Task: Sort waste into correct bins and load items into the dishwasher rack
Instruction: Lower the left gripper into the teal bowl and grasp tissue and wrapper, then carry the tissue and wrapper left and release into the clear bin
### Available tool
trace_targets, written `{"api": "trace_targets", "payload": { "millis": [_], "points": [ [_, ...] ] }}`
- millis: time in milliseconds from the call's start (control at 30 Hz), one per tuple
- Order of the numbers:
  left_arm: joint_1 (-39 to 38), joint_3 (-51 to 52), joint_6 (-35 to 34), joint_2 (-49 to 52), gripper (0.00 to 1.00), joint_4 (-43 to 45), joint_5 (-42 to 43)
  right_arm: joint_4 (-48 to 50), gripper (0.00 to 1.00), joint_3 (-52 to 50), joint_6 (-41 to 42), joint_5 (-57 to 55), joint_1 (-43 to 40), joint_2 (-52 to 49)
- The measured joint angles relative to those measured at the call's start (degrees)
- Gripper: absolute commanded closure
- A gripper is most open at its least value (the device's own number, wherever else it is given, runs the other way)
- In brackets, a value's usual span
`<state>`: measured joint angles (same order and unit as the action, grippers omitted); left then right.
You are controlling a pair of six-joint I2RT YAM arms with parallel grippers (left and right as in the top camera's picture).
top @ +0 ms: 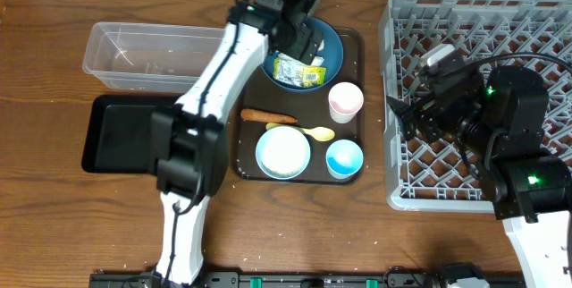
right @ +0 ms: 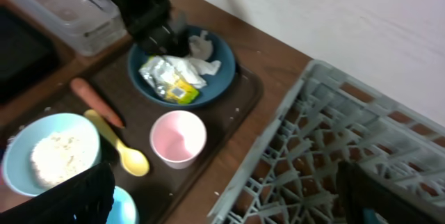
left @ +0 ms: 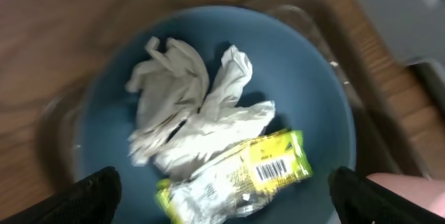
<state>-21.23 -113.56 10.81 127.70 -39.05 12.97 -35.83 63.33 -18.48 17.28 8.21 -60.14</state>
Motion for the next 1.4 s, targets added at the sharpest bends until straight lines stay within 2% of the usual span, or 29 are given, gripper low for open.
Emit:
{"api": "trace_targets", "payload": {
  "millis": [167, 333, 600, 667, 800, 1000, 1033, 1400],
  "points": [
    [-0.3, 0.0, 0.0, 4.0, 0.02, 3.0, 0.0, -0.6, 0.01, 0.0, 0.0, 2.1, 0.0, 0.0],
    [-0.6, 0.0, 0.4, 7.2, 0.02, 3.3, -3.8, -1.9, 0.01, 0.0, 0.0, 2.9, 0.0, 0.0],
    [-0.7, 0.0, 4.9, 8.9, 0.0, 3.5, -8.4, -2.5, 0.01, 0.0, 0.0, 3.4, 0.0, 0.0],
    [-0.7, 0.0, 5.5, 9.0, 0.09, 3.6, -8.9, -2.5, 0.01, 0.0, 0.0, 3.4, 0.0, 0.0],
    [-0.7, 0.0, 6.2, 10.1, 0.42, 3.5, -8.9, -2.6, 0.03, 0.0, 0.0, 3.4, 0.0, 0.0],
    [-0.9, -0.2, 7.1, 11.1, 0.81, 3.1, -8.6, -2.6, 0.07, 0.0, 0.0, 3.4, 0.0, 0.0],
    [-1.0, -0.2, 7.0, 11.1, 0.92, 3.1, -8.7, -2.6, 0.09, 0.0, 0.0, 3.4, 0.0, 0.0],
    [-1.0, -0.2, 4.9, 11.0, 0.94, 3.5, -8.7, -2.6, 0.14, 0.0, -0.2, 3.3, 0.0, 0.0]
  ]
}}
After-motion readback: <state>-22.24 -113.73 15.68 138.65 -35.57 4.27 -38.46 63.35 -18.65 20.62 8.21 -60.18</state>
